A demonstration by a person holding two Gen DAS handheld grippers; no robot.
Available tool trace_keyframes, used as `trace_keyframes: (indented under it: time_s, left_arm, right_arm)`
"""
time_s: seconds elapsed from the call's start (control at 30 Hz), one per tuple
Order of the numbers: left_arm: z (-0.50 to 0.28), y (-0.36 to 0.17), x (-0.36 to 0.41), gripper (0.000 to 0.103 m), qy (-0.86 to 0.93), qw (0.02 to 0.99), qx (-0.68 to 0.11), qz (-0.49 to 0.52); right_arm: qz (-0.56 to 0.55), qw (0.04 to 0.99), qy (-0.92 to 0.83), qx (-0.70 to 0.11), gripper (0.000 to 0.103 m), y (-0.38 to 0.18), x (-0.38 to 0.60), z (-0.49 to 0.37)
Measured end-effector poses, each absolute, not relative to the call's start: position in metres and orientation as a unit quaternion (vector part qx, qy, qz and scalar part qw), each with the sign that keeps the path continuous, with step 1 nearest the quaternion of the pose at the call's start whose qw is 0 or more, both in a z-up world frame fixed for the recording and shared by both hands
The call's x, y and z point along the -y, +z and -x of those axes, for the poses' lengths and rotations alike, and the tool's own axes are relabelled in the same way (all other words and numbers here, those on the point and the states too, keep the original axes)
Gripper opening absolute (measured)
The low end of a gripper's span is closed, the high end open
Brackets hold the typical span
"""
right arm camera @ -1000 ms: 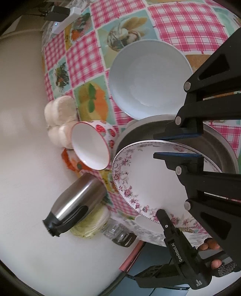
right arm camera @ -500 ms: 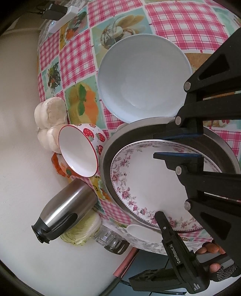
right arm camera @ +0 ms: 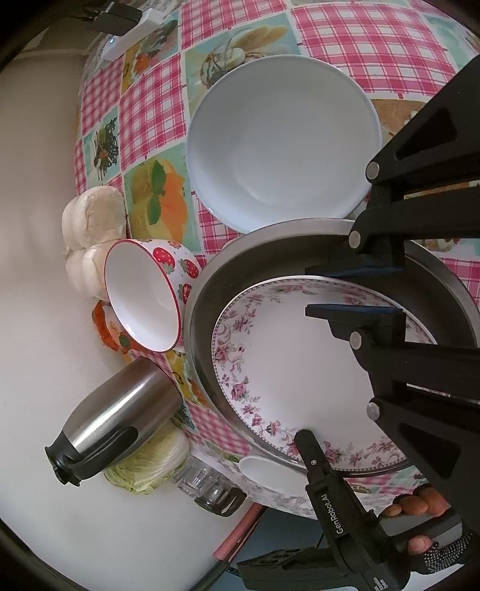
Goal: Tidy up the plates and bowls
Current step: 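Lower the floral plate into the steel basin and open both grippers, then move both grippers toward the red-rimmed strawberry bowl beside the basin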
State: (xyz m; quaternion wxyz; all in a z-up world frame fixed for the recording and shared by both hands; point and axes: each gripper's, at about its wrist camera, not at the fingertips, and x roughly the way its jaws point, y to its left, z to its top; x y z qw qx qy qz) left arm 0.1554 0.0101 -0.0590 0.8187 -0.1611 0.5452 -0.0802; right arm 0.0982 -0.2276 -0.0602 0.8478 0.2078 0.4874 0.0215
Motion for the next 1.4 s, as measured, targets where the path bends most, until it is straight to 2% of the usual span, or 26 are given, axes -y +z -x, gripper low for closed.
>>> trace_keyframes:
  time_s: [0.53, 0.77, 0.93, 1.0, 1.03, 1.07, 1.2, 1.4]
  left_arm:
    - [-0.155, -0.048, -0.007, 0.032, -0.079, 0.828, -0.54, 0.128]
    - [-0.151, -0.03, -0.004, 0.034, -0.078, 0.84, -0.526, 0.111]
    - [-0.148, -0.017, 0.001, 0.052, -0.085, 0.849, -0.512, 0.094]
    - [-0.147, -0.013, 0.002, 0.061, -0.085, 0.852, -0.509, 0.088]
    - [-0.147, -0.012, 0.002, 0.064, -0.083, 0.853, -0.507, 0.087]
    - [-0.147, -0.011, 0.002, 0.064, -0.082, 0.853, -0.508, 0.086]
    - [-0.147, -0.012, 0.001, 0.064, -0.072, 0.851, -0.514, 0.083]
    - [-0.146, -0.011, 0.004, 0.07, -0.059, 0.853, -0.514, 0.068]
  right_arm:
    - [-0.192, 0.858, 0.01, -0.476, 0.016, -0.052, 0.23, -0.096]
    - [-0.182, 0.87, 0.014, -0.457, 0.016, -0.034, 0.228, -0.092]
    - [-0.163, 0.88, 0.014, -0.445, 0.016, -0.018, 0.222, -0.089]
    - [-0.153, 0.882, 0.01, -0.446, 0.026, -0.016, 0.221, -0.089]
    - [-0.148, 0.882, 0.007, -0.447, 0.036, -0.015, 0.22, -0.089]
    - [-0.143, 0.882, 0.005, -0.449, 0.041, -0.016, 0.219, -0.088]
    - [-0.131, 0.872, -0.005, -0.471, 0.044, -0.026, 0.217, -0.09]
    - [-0.123, 0.874, 0.001, -0.47, 0.061, -0.027, 0.214, -0.088]
